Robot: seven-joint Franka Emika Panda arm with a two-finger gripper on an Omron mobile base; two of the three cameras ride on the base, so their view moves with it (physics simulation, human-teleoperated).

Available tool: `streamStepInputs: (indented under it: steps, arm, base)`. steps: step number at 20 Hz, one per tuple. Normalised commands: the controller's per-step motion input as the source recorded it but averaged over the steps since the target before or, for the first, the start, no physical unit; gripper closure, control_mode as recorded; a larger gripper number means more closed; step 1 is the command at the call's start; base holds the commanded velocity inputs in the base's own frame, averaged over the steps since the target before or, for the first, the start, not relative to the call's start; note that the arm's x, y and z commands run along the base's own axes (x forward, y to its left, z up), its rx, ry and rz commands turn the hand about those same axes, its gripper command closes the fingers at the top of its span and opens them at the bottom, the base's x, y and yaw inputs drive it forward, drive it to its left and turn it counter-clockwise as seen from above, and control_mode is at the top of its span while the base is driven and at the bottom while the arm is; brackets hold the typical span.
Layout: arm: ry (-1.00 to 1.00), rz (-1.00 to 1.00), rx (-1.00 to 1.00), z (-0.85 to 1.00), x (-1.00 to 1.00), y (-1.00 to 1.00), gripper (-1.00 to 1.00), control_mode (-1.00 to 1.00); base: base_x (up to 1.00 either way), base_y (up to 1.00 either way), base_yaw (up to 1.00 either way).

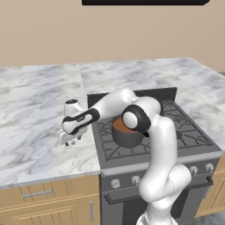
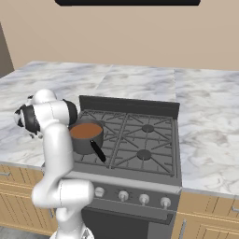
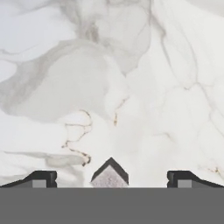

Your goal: Pick up the sugar cube(s) and place them in the saucepan with hot chocolate.

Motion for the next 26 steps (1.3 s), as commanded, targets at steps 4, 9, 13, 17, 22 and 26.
streamStepInputs:
  steps: [4,9,13,17,22,26]
  arm:
    - [0.0,0.0,0.0,-0.18,0.0,0.01,-1.0,-1.0]
    - [0.0,0.0,0.0,-0.18,0.0,0.0,-1.0,-1.0]
    - [0.0,0.0,0.0,-0.2,0.0,0.0,-1.0,-1.0]
    - [0.0,0.0,0.01,-0.13,0.0,0.0,-1.0,-1.0]
    - [0.0,0.0,0.01,-0.12,0.0,0.0,1.0,-1.0]
    - [0.0,0.0,0.01,-0.12,0.0,0.0,1.0,-1.0]
  base:
    - [0.0,0.0,0.0]
    - [0.0,0.0,0.0]
    - [0.0,0.0,0.0]
    - [0.0,0.0,0.0]
    - [0.0,0.0,0.0]
    - [0.0,0.0,0.0]
